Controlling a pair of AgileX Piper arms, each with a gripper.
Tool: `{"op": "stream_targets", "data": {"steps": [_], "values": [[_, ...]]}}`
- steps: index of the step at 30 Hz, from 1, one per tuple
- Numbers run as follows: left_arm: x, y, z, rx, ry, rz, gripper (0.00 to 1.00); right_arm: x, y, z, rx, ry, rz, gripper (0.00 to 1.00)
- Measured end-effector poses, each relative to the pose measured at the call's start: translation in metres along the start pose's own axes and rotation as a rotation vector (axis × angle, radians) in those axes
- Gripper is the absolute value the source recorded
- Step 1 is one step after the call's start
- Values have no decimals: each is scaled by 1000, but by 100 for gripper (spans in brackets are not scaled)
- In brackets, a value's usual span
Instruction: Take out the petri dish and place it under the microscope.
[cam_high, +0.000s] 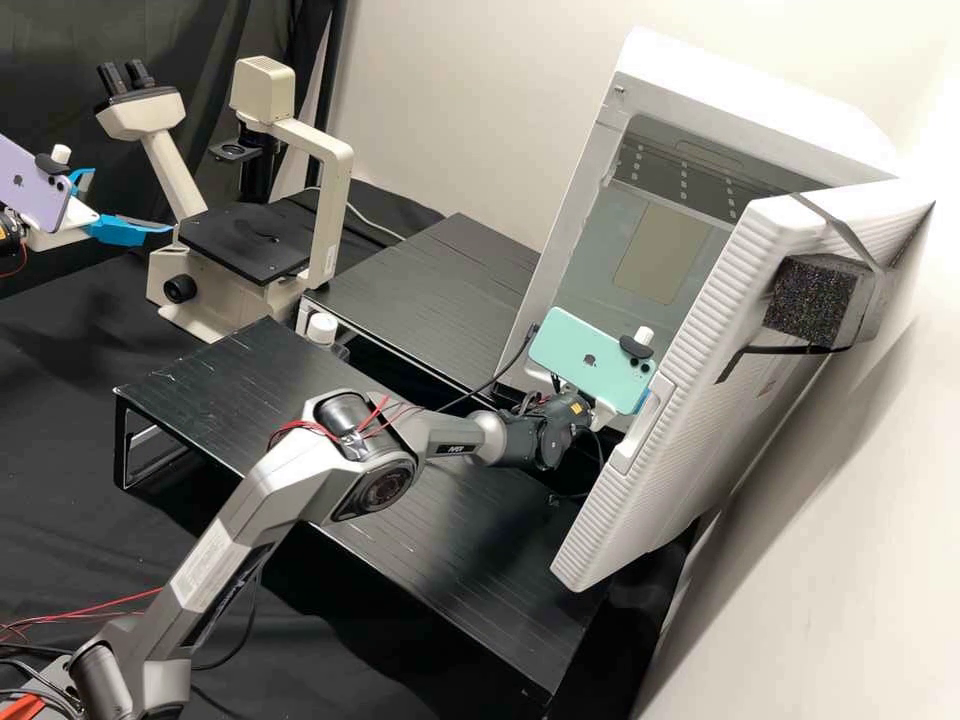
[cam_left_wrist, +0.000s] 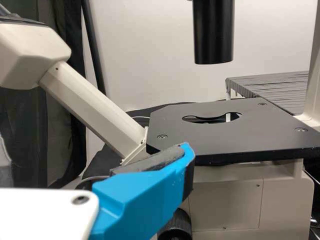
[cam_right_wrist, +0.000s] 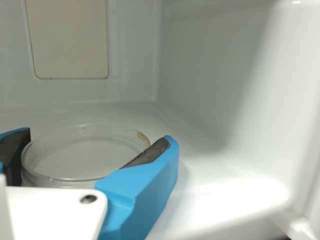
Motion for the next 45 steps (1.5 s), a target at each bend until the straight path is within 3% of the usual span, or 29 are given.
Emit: {"op": "stream_targets", "data": {"steps": [9,12,19,23,29,33,36,45], "values": [[0,0,0,0,0,0,100,-60,17,4,43,25,36,0],[0,0,0,0,0,0,100,-82,8,3,62,56,24,0],[0,0,0,0,0,0,100,-125,-22,7,147,108,10,0],[0,0,0,0,0,0,100,-158,-41,8,159,142,19,0],[0,0,0,0,0,0,100,-202,-74,-17,129,253,0,0],[0,0,0,0,0,0,100,-226,-96,-52,66,403,-43,0],[0,0,0,0,0,0,100,-238,-114,-75,40,488,-87,0],[0,0,0,0,0,0,100,-259,-159,-121,12,604,-174,0]]}}
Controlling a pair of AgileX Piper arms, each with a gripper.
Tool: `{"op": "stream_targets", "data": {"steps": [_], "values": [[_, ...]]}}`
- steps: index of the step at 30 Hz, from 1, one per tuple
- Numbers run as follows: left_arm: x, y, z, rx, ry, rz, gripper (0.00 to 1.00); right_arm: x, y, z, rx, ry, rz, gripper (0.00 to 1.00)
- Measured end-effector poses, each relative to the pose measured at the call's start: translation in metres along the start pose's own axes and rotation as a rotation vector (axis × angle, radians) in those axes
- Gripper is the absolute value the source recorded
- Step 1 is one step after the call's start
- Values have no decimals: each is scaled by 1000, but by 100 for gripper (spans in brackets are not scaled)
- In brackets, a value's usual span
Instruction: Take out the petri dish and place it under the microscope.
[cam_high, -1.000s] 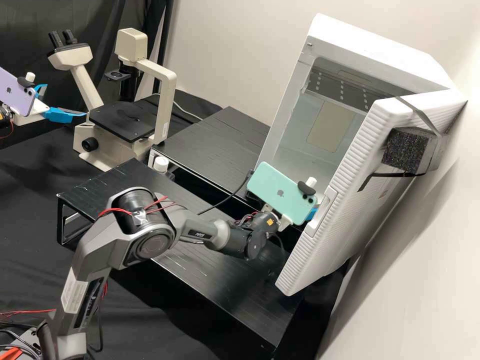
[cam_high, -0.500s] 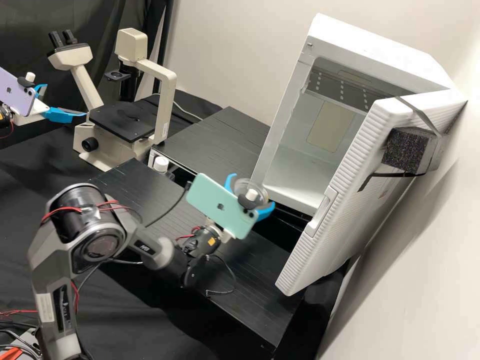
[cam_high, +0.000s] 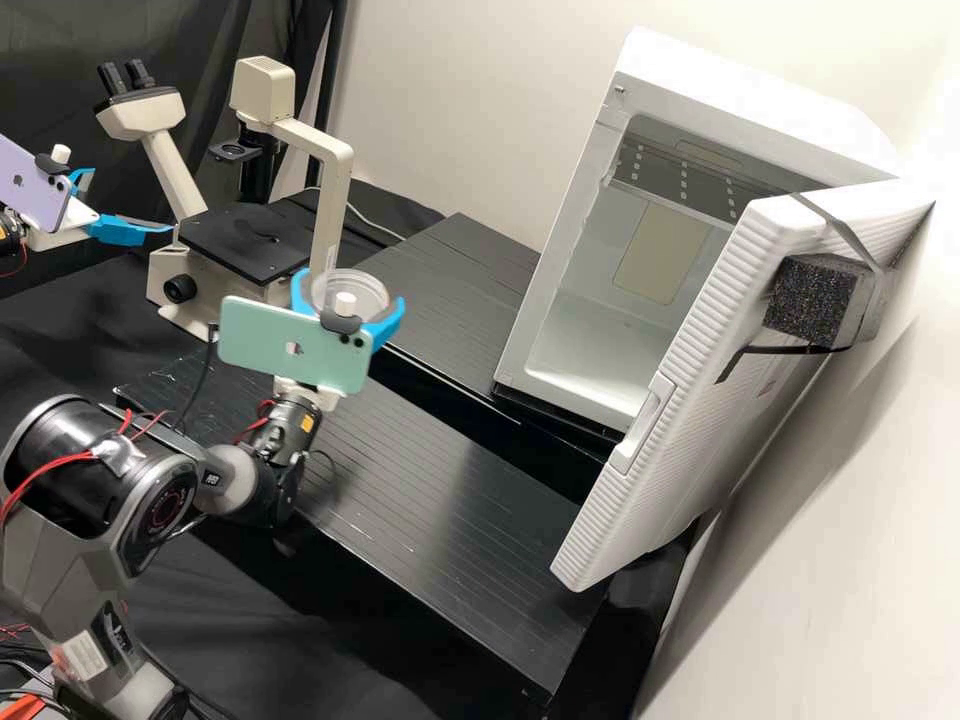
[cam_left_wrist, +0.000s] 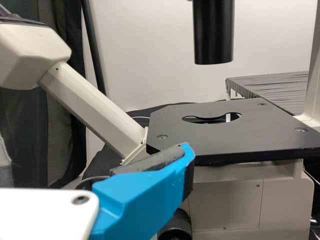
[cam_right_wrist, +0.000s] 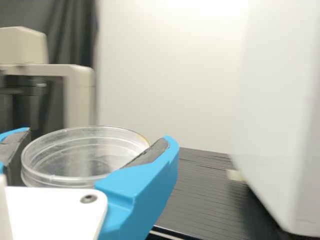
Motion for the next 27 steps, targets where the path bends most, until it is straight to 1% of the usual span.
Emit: {"op": "stream_targets", "data": {"steps": [1,4,7,8,11,13,18,21,23,27], "values": [[0,0,0,0,0,0,100,4,-7,-7,2,18,-19,0],[0,0,0,0,0,0,100,16,-18,-17,-4,37,-44,0],[0,0,0,0,0,0,100,31,-30,-26,5,47,-67,0],[0,0,0,0,0,0,100,36,-35,-28,2,43,-79,0],[0,0,0,0,0,0,100,54,-51,-33,13,29,-125,0],[0,0,0,0,0,0,100,65,-59,-37,14,26,-146,0],[0,0,0,0,0,0,100,88,-82,-45,4,15,-200,0],[0,0,0,0,0,0,100,100,-92,-48,-6,10,-214,0],[0,0,0,0,0,0,100,108,-96,-52,-6,11,-218,0],[0,0,0,0,0,0,100,124,-105,-57,-31,11,-227,0]]}}
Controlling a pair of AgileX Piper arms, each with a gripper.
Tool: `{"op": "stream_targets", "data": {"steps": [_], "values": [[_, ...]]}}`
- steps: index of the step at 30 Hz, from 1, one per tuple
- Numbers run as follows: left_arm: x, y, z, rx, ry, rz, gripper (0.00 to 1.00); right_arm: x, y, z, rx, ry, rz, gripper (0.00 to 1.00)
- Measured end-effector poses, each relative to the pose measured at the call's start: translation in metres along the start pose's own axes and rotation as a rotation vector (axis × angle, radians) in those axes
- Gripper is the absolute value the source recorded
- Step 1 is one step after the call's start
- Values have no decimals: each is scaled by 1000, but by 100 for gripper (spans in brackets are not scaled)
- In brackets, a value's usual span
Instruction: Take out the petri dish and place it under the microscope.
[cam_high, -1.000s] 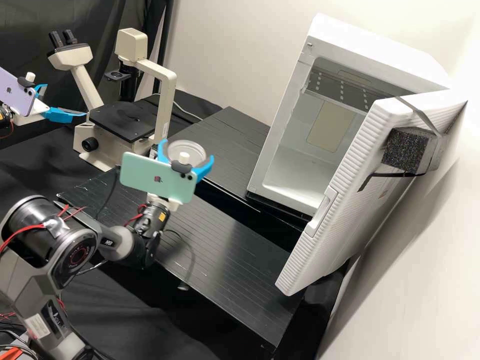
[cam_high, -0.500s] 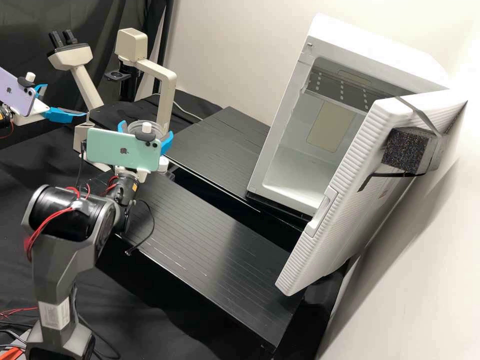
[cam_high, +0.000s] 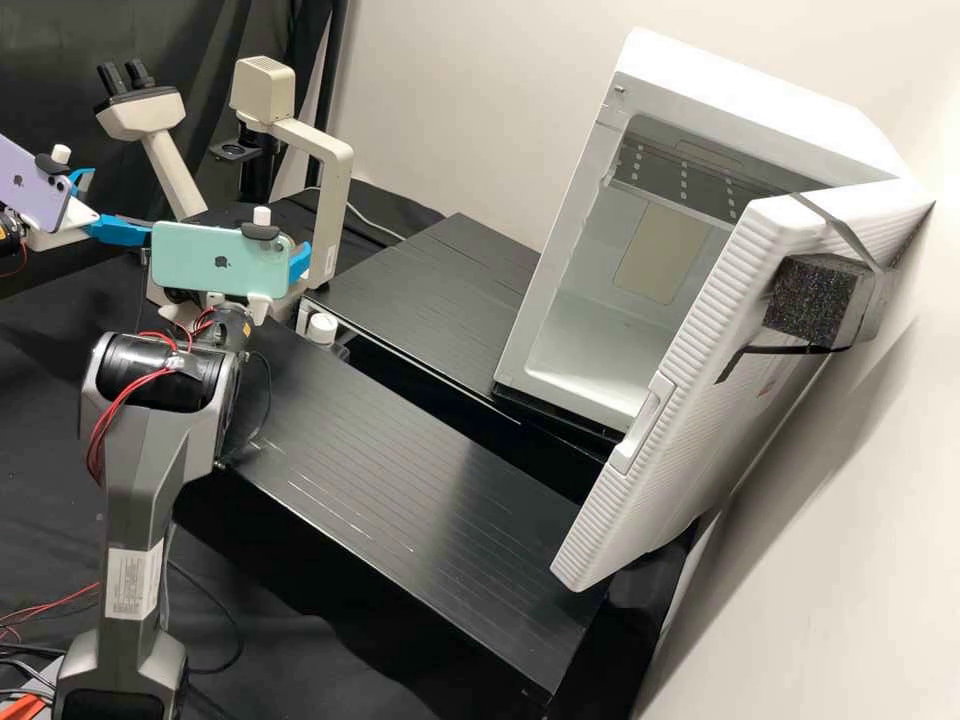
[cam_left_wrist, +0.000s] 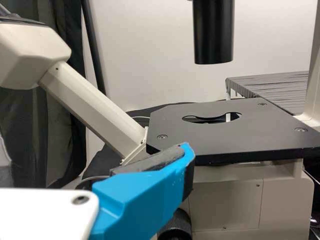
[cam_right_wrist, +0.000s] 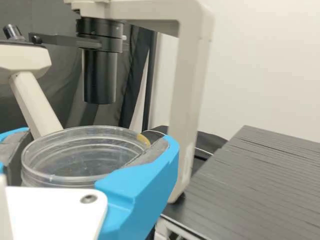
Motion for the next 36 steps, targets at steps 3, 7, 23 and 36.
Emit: {"op": "stream_targets", "data": {"steps": [3,7,23,36], "values": [[0,0,0,0,0,0,100,14,-4,-5,-16,2,-6,0],[0,0,0,0,0,0,100,33,-8,-9,-8,-5,-16,0],[0,0,0,0,0,0,100,100,-31,-6,22,-98,-54,0],[0,0,0,0,0,0,100,132,-42,-17,-4,-100,-52,0]]}}
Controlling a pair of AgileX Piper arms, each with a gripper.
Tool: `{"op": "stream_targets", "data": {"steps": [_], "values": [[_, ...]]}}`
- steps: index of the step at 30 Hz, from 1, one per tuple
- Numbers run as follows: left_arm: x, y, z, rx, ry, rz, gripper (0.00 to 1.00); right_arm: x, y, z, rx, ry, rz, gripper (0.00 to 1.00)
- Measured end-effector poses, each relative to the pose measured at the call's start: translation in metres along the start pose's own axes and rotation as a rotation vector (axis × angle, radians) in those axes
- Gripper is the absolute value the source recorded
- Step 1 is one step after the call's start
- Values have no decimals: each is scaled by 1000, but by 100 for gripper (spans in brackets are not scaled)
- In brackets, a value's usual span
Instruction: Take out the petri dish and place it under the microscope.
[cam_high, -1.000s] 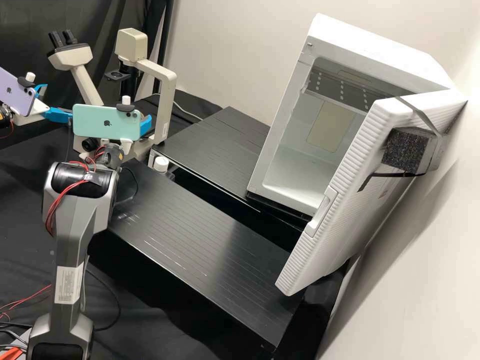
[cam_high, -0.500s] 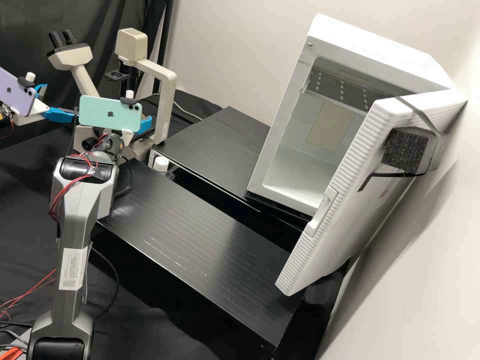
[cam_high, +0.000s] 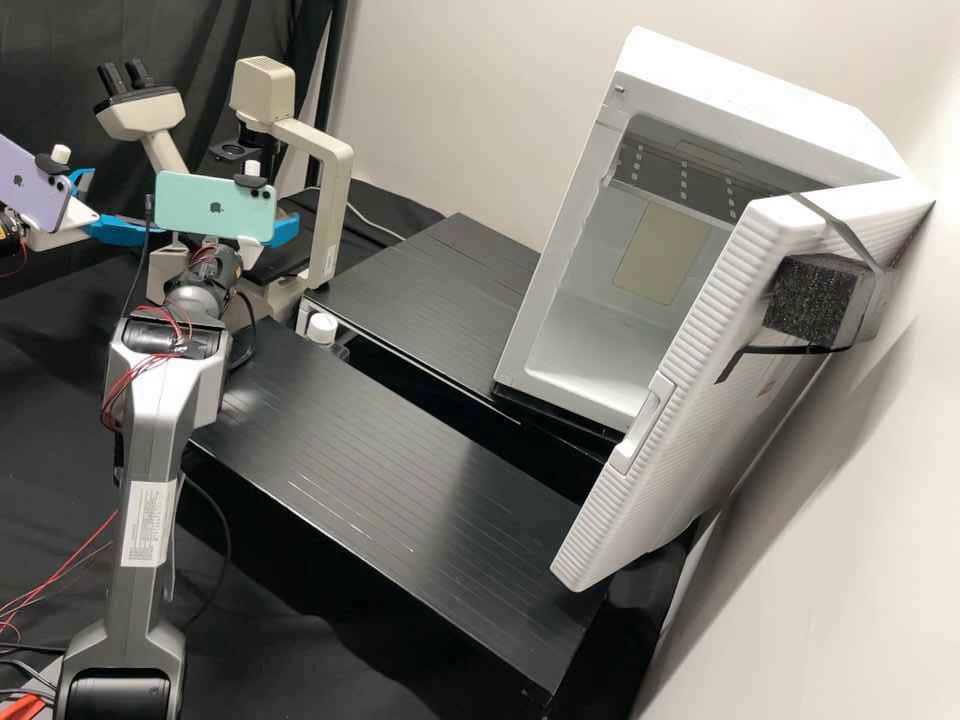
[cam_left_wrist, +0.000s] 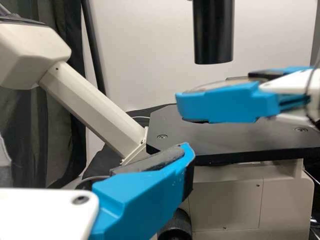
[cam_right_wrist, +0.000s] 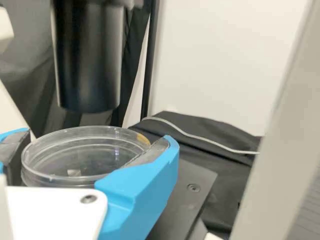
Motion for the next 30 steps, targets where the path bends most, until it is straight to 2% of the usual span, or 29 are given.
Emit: {"op": "stream_targets", "data": {"steps": [3,7,9,19,24,30], "values": [[0,0,0,0,0,0,100,6,-7,5,-18,-24,-17,0],[0,0,0,0,0,0,100,10,-15,11,-16,-46,-22,0],[0,0,0,0,0,0,100,11,-15,12,-13,-50,-22,0],[0,0,0,0,0,0,100,11,-14,14,-42,-69,-11,0],[0,0,0,0,0,0,100,11,-14,16,-31,-95,-7,0],[0,0,0,0,0,0,100,11,-13,16,-36,-99,-5,0]]}}
